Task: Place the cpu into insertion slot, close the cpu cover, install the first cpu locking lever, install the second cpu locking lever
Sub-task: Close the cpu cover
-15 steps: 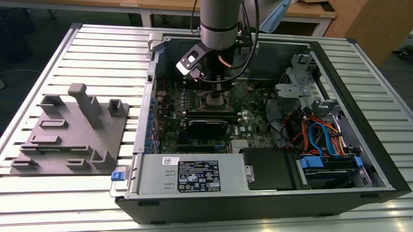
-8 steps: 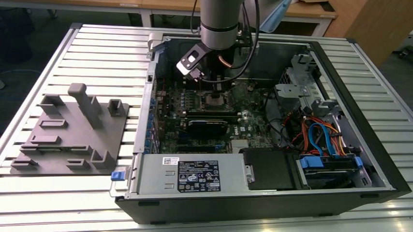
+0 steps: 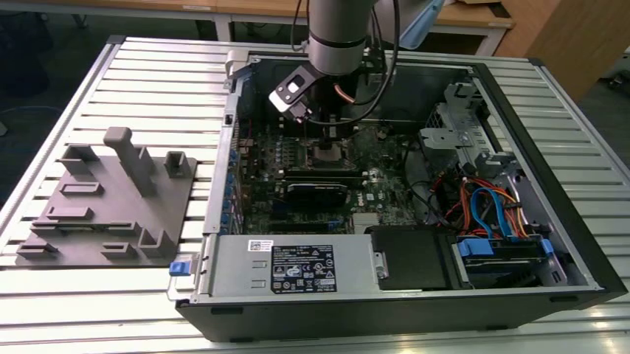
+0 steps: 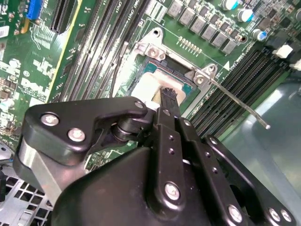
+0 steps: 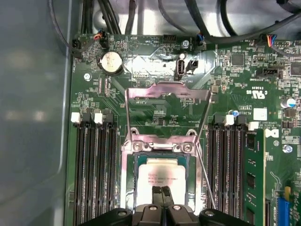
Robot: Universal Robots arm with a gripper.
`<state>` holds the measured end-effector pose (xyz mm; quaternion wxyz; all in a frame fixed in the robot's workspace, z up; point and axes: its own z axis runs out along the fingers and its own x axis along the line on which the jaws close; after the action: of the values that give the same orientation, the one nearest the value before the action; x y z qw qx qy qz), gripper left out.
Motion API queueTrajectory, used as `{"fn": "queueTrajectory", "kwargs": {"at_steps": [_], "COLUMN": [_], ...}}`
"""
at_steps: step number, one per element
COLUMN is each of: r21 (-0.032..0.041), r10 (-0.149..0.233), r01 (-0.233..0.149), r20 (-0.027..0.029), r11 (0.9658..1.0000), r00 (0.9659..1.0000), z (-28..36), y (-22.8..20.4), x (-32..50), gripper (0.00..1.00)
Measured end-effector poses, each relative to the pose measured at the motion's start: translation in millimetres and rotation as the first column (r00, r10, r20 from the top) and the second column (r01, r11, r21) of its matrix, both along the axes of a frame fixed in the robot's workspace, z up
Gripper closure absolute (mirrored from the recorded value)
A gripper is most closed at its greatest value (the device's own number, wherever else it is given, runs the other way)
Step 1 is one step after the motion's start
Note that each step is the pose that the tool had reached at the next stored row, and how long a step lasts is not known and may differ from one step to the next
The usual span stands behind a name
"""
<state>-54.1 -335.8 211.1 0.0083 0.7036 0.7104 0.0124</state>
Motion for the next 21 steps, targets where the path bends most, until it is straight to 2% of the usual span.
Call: {"fn": "queueTrajectory", "kwargs": {"at_steps": [3,10,21], "r21": [0.0003,0.0004,0.0003], "r10": [0.0,0.0,0.0], "r01": [0.0,0.0,0.0], "r20": [0.0001,0.0,-0.0008], "r11": [1.0,1.0,1.0], "r00": [1.0,1.0,1.0], "z": [4.6,22.9,45.0], "y": [0.1,0.1,0.1], "x": [0.1,0.1,0.1], "gripper": [0.9,0.9,0.9]}}
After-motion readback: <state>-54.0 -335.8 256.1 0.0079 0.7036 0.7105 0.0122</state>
